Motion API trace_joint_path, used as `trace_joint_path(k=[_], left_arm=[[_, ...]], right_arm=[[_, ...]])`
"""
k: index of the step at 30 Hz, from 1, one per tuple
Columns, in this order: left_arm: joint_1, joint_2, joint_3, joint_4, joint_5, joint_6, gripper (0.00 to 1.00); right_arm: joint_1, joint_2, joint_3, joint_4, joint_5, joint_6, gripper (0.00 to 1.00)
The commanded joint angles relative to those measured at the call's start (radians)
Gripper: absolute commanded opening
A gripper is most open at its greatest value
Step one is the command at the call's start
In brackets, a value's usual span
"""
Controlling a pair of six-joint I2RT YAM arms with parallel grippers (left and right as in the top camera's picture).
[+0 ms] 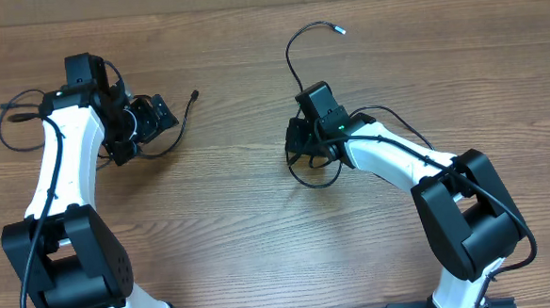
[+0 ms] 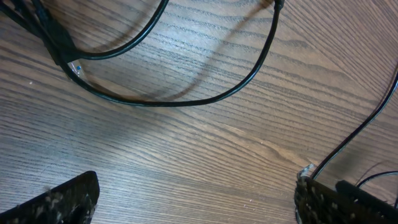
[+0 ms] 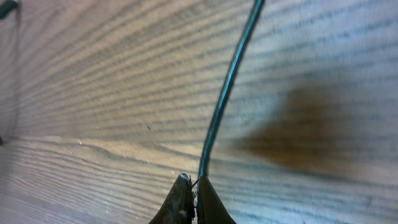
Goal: Untangle cables
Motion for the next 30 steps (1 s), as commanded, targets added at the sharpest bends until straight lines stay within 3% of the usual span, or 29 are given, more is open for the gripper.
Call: trace_joint_path(k=[1,5,8,18,21,22,23,30], left_arm=[[0.000,0.005,-0.008,-0.003,0.008,0.019,1.00],[0.000,0.005,-0.008,-0.002,0.008,0.019,1.00],[0.000,0.005,-0.008,-0.002,0.008,0.019,1.00],[0.000,0.005,-0.008,-0.003,0.008,0.019,1.00],[0.000,0.005,-0.008,-0.003,0.008,0.019,1.00],[0.000,0.005,-0.008,-0.002,0.008,0.019,1.00],[0.000,0.005,-0.008,-0.002,0.008,0.019,1.00],[0.000,0.005,-0.008,-0.003,0.008,0.019,0.99]], right_arm=[[-0.001,0.005,0.012,-0.045,-0.048,0.053,0.04],[0.008,0.005,0.012,-0.153,-0.101,0.114,0.04],[0.023,0.005,0.012,-0.189,-0.127,0.117,0.15],[0.112,0.005,0.012,-0.192,-0.156,0.120,0.15],[0.117,0.005,0.012,-0.162,-0.154,0.119,0.23],[0.114,0.005,0.012,-0.151,-0.140,0.113,0.09],[0.108,0.005,0.012,-0.139,-0.119,0.113,0.04],[0.045,0.005,0.012,-0.054,-0.069,0.124,0.04]])
